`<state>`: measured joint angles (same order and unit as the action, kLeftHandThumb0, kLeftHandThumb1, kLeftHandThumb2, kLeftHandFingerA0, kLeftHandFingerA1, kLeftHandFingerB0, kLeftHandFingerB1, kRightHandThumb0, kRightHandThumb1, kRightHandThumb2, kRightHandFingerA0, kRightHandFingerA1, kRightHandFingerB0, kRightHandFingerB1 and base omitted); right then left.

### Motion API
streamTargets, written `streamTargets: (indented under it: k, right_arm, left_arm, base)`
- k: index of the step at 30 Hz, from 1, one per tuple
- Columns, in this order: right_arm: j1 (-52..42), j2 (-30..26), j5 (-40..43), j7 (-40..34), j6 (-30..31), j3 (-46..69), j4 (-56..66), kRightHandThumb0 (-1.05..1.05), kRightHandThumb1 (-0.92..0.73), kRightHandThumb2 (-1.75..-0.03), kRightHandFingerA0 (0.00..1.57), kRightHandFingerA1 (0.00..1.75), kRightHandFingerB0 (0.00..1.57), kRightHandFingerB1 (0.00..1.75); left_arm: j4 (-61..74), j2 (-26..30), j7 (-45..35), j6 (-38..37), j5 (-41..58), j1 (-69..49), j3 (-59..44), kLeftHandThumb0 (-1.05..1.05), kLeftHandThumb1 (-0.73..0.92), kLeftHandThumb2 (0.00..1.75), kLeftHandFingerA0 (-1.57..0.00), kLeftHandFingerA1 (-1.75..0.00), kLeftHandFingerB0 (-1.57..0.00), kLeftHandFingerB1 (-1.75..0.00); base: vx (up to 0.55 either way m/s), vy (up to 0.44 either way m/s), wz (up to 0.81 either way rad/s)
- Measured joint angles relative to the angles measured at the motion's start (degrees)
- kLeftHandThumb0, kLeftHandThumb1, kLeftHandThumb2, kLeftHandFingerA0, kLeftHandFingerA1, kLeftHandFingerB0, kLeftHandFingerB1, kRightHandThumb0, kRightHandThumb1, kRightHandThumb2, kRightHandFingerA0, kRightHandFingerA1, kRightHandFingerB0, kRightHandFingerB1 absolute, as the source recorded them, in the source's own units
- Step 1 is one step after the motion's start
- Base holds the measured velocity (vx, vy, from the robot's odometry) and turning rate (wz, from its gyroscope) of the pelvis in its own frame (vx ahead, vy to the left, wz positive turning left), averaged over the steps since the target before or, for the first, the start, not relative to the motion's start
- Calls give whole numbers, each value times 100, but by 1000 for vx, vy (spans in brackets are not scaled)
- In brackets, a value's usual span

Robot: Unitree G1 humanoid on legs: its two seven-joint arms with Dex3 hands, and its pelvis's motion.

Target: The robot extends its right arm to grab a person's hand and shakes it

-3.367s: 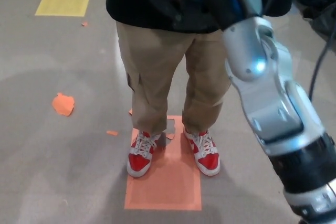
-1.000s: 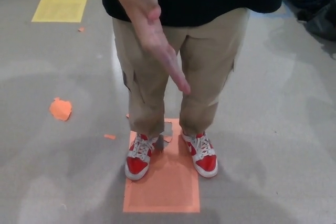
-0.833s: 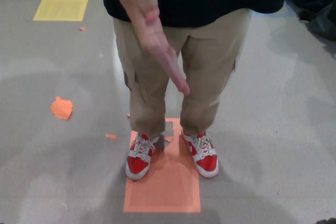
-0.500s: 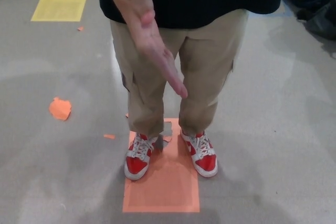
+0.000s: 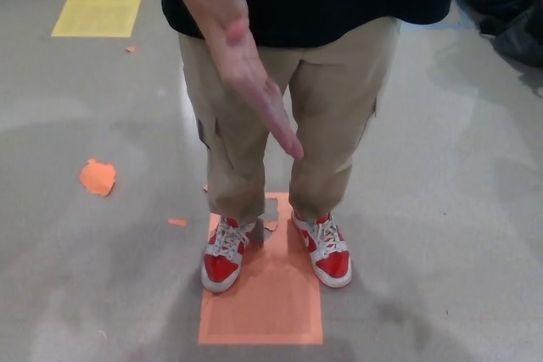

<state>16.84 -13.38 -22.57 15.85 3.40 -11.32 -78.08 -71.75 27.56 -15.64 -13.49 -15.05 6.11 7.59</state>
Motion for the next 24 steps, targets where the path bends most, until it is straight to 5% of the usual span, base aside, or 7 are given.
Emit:
streamTargets:
  k: [5,7,12,13,15,16,24]
  right_arm:
    - [3,0,19,23,18,-5,1,-85,-83,-113,1,40,13,32]
    - [3,-1,14,47,13,-36,0,-35,-54,-112,0,49,0,48]
    - [16,-1,3,98,-36,-144,4,-35,-53,-112,0,48,0,48]
    - [28,-1,1,108,-41,-166,5,-79,-80,-103,15,43,11,39]
    - [45,-1,0,113,-41,-186,5,-77,-92,-71,23,33,16,28]
    - [50,-1,0,112,-41,-191,5,-78,-77,-101,19,45,15,41]
    - [80,-1,17,77,-40,-176,5,-75,-92,-70,23,34,15,28]
  left_arm:
    - [-12,0,-18,7,10,4,-14,-25,60,108,-7,-50,-8,-49]
    - [-21,-1,-20,16,10,5,-15,-26,59,107,-7,-49,-8,-49]
    - [-17,1,-20,43,4,43,1,-26,60,108,-7,-50,-7,-49]
    - [-17,2,-21,52,5,54,1,-25,59,107,-8,-50,-8,-49]
    - [-16,2,-22,54,4,65,4,-25,59,107,-10,-50,-10,-49]
    - [-16,2,-22,55,2,71,7,-45,80,68,-28,-33,-27,-33]
    - [-14,9,-41,54,3,105,20,-44,81,67,-29,-33,-29,-33]
  base:
    - [0,0,0]
    - [0,0,0]
    - [0,0,0]
    - [0,0,0]
    - [0,0,0]
    - [0,0,0]
    - [0,0,0]
